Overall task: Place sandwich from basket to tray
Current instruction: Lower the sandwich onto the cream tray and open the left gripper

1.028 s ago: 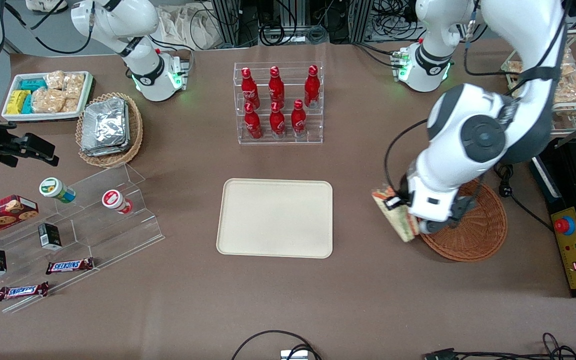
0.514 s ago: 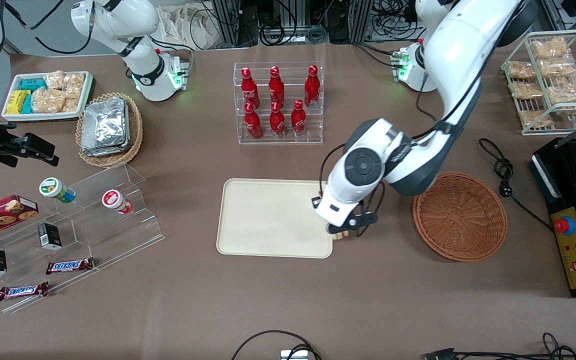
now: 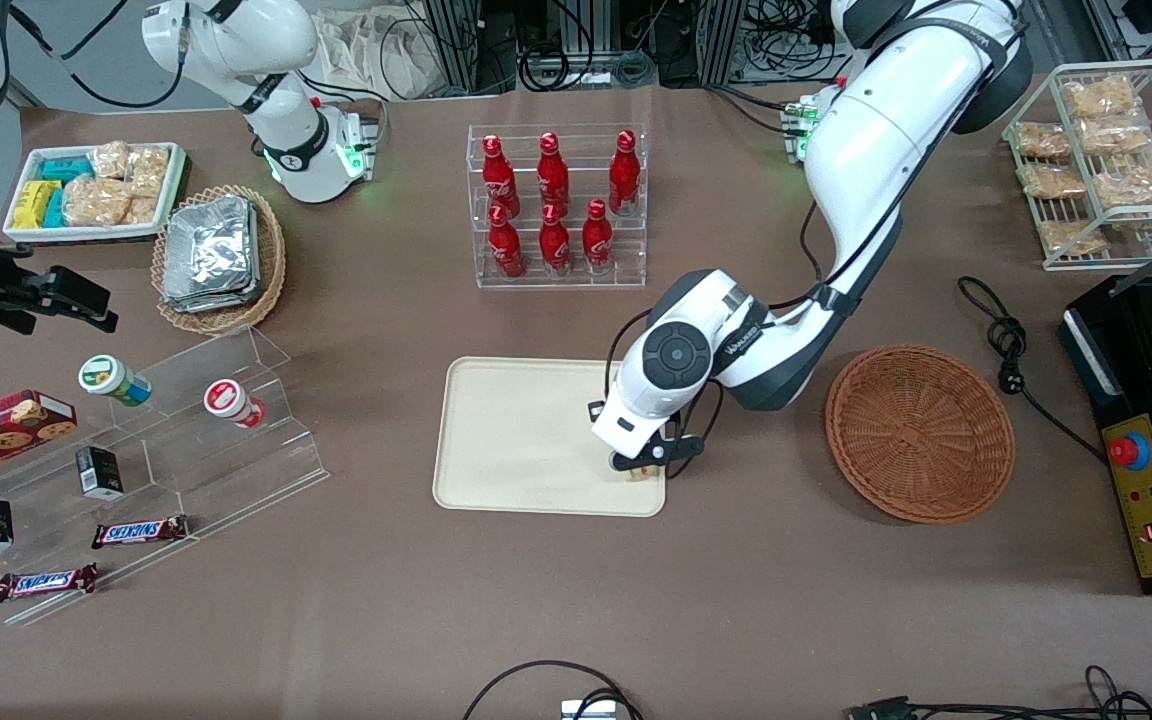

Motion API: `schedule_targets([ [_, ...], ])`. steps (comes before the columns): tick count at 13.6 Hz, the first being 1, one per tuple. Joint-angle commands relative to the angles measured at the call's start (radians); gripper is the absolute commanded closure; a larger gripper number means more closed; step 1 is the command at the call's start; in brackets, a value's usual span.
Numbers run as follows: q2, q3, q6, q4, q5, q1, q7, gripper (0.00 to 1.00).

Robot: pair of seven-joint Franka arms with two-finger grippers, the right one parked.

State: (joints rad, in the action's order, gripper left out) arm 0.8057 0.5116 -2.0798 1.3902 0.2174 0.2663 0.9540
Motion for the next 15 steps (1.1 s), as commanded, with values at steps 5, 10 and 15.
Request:
schedule_targets([
  [5, 0.02, 0.001, 0.02, -0.037, 0.028, 0.013, 0.022, 0.0],
  [10, -0.147, -0.008, 0.255, -0.028, 0.022, -0.033, 0.029, 0.0],
  [15, -0.519, -0.002, 0.085, 0.437, -0.019, -0.185, 0.035, 0.0],
])
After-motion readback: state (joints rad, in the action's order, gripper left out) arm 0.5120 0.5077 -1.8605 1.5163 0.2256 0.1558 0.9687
